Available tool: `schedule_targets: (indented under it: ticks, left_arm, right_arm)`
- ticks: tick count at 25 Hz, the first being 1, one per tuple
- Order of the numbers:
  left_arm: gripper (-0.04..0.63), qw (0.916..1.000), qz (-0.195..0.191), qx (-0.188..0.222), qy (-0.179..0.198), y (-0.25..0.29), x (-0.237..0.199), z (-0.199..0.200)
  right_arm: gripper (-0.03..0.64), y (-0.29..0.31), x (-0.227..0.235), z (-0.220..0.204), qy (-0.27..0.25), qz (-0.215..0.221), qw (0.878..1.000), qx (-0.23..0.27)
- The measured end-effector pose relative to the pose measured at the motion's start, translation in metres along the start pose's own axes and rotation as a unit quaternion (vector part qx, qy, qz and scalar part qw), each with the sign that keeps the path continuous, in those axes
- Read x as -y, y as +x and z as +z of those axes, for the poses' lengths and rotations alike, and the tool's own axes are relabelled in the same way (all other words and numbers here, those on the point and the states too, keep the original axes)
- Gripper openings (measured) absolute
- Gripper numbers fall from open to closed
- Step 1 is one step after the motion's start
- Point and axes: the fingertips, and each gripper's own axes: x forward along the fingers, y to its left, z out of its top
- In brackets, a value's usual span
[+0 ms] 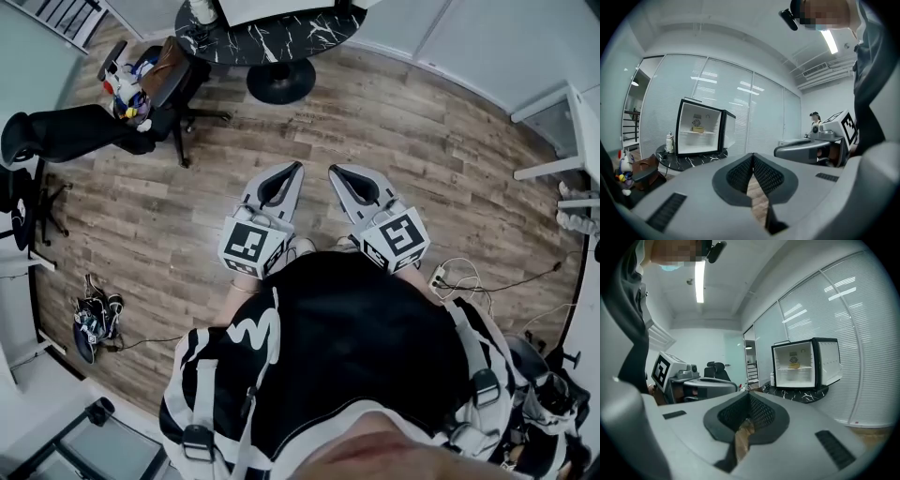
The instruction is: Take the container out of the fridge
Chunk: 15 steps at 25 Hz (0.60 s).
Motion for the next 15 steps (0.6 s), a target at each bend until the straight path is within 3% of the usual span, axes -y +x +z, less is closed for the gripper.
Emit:
schedule_targets:
  ticks: [15]
  left_arm:
    - [0.005,0.9995,-0.03,0.001,-0.009,-0.007,-0.009,-0.007]
  right_arm:
    - [0.005,0.013,-0.015,-0.01,0.013,-0.017,1.0,-0.004]
